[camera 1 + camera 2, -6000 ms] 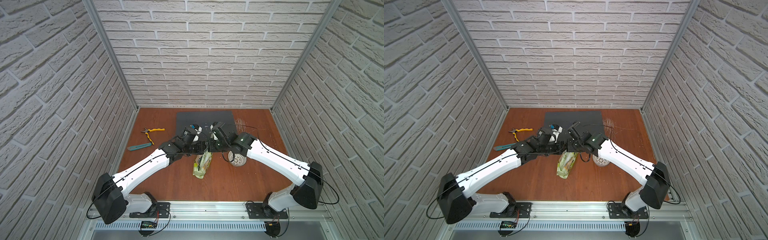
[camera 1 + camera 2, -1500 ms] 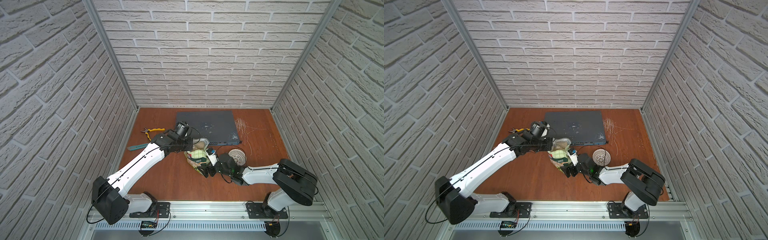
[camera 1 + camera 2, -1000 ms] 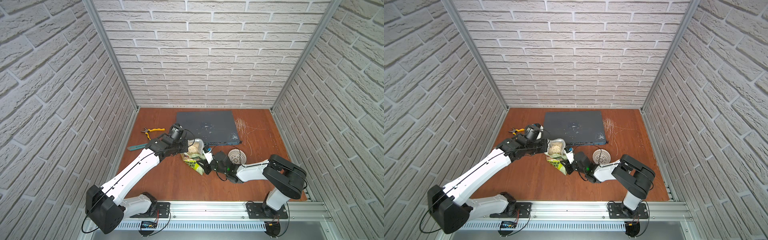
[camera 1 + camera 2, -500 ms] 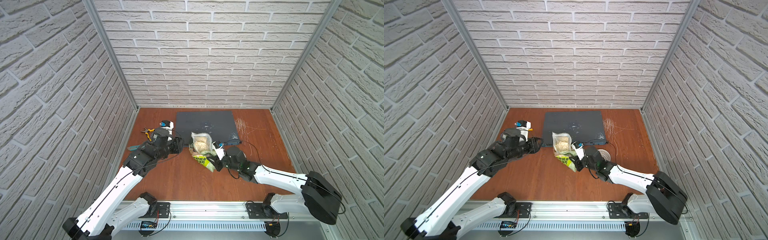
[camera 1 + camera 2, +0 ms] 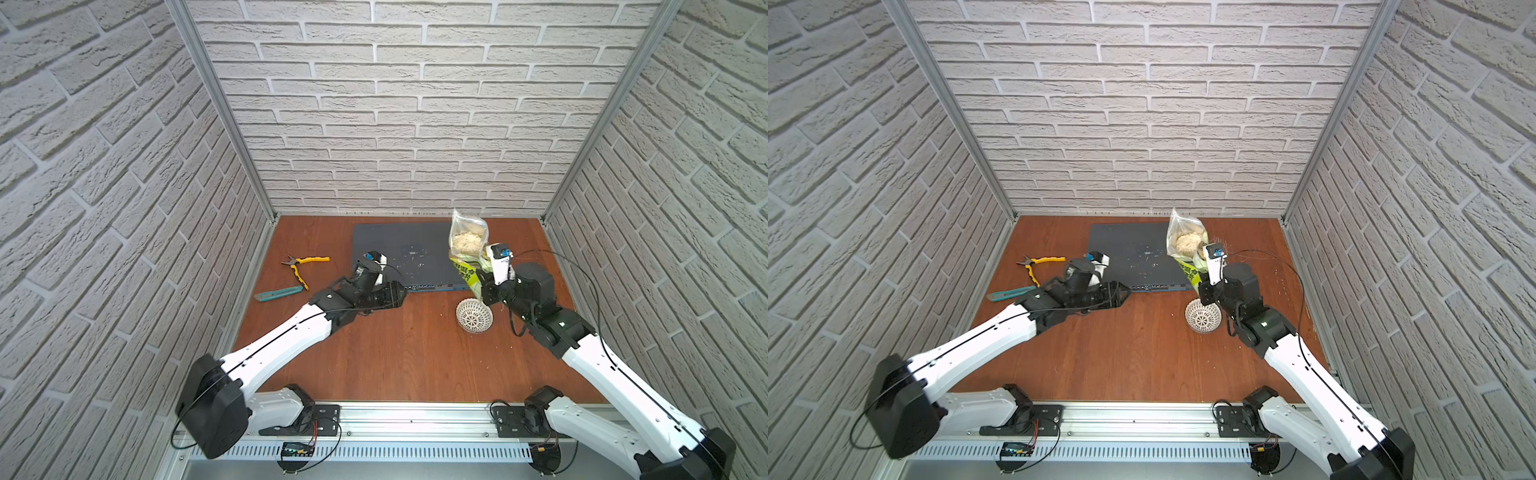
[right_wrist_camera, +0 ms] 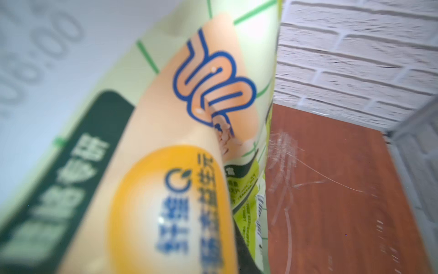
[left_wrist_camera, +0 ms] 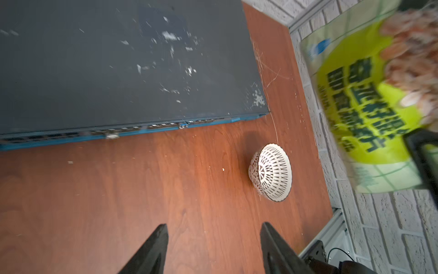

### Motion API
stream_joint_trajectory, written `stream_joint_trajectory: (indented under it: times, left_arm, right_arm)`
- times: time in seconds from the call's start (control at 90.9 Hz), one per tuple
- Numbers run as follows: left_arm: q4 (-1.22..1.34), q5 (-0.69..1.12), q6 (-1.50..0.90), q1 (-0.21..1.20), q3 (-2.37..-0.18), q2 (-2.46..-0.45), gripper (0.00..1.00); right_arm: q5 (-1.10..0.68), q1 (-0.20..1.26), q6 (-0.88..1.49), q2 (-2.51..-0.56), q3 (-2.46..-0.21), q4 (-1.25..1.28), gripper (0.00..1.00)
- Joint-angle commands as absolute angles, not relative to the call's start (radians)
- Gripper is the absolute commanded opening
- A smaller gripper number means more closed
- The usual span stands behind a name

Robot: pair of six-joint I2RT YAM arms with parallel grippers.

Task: Pour the oats into the breakfast bowl
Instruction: Pick up the oats bag from the center of the board, then pick up the bowl from the center of the board.

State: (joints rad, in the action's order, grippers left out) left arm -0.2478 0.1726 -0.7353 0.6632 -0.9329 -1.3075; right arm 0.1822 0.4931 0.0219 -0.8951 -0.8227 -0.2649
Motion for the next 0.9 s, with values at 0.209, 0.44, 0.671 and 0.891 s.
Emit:
stream_joint_trajectory:
  times: [0.209, 0.44, 0.671, 0.891]
  left_arm:
    - [-0.108, 0.333, -0.768, 0.802, -1.216, -1.721, 0.67]
    - [-0.139, 0.357, -0.758, 0.825, -1.372, -1.934, 0.66]
    - [-0.21, 0.393, -0.728, 0.83, -1.506, -2.071, 0.58]
    - [-0.27, 0.373, -0.703, 0.833, -1.541, -2.13, 0.47]
  right_arm:
    - [0.49, 0.484, -0.005, -0.748, -0.904, -0.383, 0.03]
    - [0.545, 0.485, 0.008, -0.667, -0.9, -0.468, 0.03]
    - [0.576, 0.485, 0.018, -0.634, -0.903, -0.523, 0.03]
    - [0.568, 0.485, 0.025, -0.632, -0.902, -0.534, 0.03]
